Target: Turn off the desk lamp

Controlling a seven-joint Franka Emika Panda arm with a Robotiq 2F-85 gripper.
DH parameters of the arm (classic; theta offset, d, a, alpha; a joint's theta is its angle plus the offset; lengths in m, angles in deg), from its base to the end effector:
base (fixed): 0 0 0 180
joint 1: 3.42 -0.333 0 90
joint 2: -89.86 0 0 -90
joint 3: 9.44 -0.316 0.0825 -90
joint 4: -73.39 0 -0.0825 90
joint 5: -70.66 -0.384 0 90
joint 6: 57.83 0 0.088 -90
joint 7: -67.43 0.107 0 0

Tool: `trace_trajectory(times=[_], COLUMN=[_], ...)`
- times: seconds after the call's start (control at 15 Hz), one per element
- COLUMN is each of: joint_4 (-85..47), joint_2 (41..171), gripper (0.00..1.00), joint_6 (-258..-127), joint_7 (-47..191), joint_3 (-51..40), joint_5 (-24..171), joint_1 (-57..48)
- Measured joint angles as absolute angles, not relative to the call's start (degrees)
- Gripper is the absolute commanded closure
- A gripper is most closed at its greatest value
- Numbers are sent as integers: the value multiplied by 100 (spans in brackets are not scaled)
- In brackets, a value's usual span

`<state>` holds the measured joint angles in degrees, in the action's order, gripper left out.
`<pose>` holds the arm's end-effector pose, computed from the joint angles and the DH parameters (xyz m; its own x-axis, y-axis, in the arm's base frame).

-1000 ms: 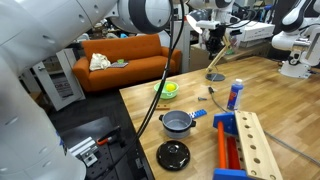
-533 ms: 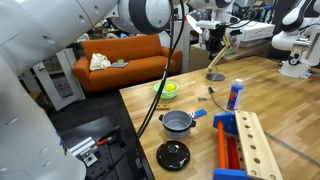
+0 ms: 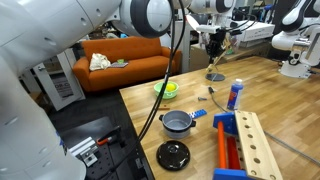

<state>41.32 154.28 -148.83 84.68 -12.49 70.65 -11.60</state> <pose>0.7780 0.1309 0.3191 0.9858 -0.1310 -0.1050 -0.1335 -0.9909 -0.0178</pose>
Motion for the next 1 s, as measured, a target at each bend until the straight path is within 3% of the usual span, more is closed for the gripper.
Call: trace_trajectory(times=[1.0], joint_4=[4194], joint_2=[15682], gripper=[99], joint_6=[-14865], joint_7=[8470], joint_3=[-1249], joint_5=[7093], joint_1=[-1177])
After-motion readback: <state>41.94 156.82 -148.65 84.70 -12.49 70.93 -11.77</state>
